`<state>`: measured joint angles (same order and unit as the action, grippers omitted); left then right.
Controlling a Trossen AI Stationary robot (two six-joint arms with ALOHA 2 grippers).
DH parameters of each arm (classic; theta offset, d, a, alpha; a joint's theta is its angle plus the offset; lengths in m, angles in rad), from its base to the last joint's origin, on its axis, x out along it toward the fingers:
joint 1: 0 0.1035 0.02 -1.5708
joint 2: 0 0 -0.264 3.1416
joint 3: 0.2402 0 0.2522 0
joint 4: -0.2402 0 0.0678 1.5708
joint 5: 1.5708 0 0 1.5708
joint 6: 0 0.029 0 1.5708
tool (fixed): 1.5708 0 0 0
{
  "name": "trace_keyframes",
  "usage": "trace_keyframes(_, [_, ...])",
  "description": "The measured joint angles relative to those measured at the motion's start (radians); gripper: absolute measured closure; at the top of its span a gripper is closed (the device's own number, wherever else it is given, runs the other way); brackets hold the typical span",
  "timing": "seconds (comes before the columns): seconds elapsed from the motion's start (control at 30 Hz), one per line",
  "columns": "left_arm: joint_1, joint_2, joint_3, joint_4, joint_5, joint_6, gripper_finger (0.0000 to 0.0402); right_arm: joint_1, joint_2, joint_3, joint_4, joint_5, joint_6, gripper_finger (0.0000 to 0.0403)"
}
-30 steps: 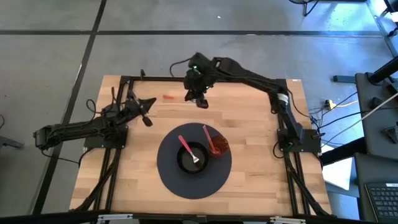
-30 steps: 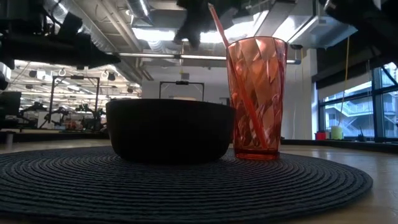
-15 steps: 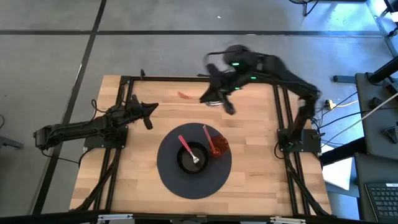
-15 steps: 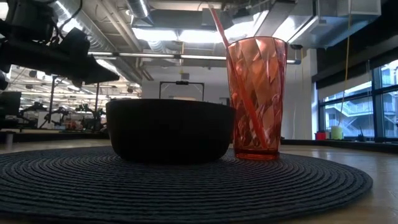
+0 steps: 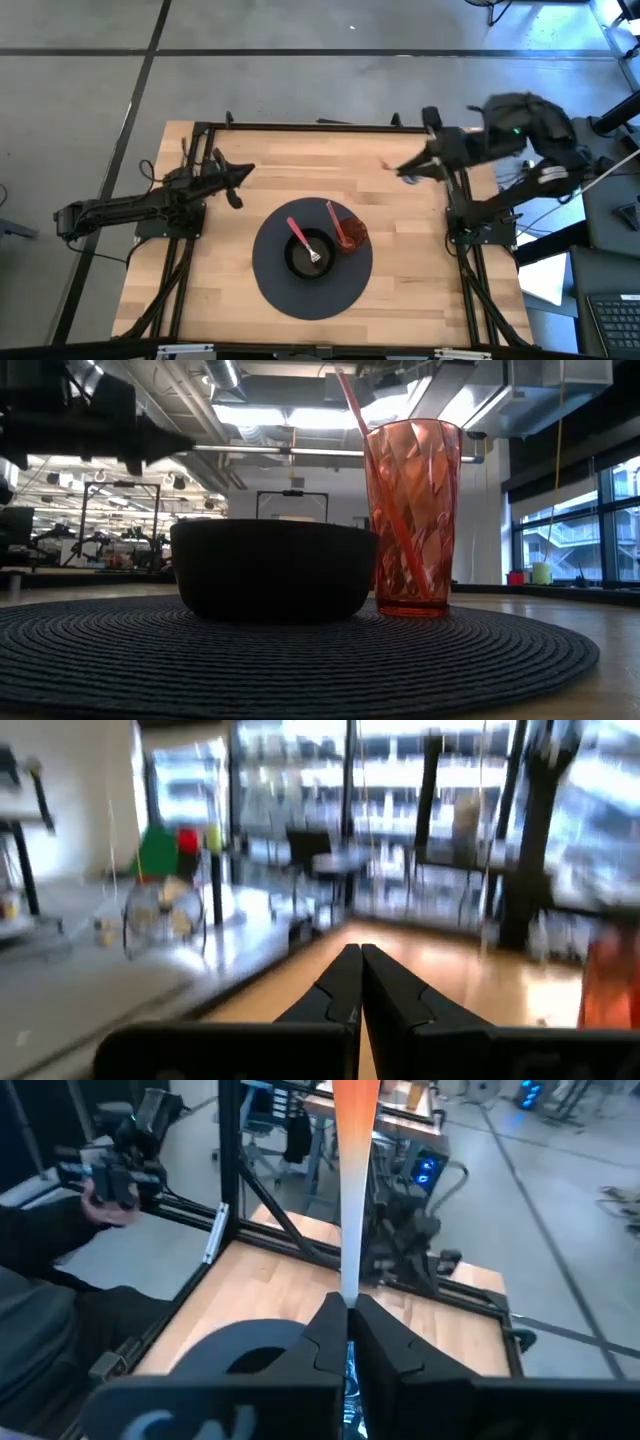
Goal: Pick & Place Utensil
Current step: Put the orange spoon into the black bowl
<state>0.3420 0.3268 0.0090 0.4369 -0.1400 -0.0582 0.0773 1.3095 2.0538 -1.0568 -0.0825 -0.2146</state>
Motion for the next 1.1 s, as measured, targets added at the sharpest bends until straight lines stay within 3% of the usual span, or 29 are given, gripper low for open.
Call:
trace_keyframes(0.23, [0.0, 0.0, 0.0, 0.183, -0.022, -0.043, 0.0398, 0.093, -0.319, -0.471, 0.31, 0.056, 0.002, 0.0396])
trace_keyframes(0.57, [0.0, 0.001, 0.0, -0.042, 0.018, 0.023, 0.0398, 0.111, -0.684, -1.063, 0.656, 0.033, 0.057, 0.0396])
trace_keyframes(0.73, [0.0, 0.001, 0.0, -0.06, 0.011, -0.022, 0.0398, 0.111, -0.762, -1.266, 0.784, 0.021, 0.07, 0.0394])
trace_keyframes(0.83, [0.0, 0.001, 0.0, -0.066, 0.011, -0.017, 0.0398, 0.111, -0.794, -1.364, 0.889, -0.067, 0.062, 0.0393])
trace_keyframes(0.93, [0.0, 0.001, 0.0, -0.072, 0.011, 0.006, 0.0398, 0.111, -0.822, -1.428, 0.955, -0.153, 0.039, 0.0396])
trace_keyframes(1.1, [0.0, 0.001, 0.0, -0.077, 0.011, 0.018, 0.0398, 0.11, -0.851, -1.52, 1.05, -0.179, 0.022, 0.0396])
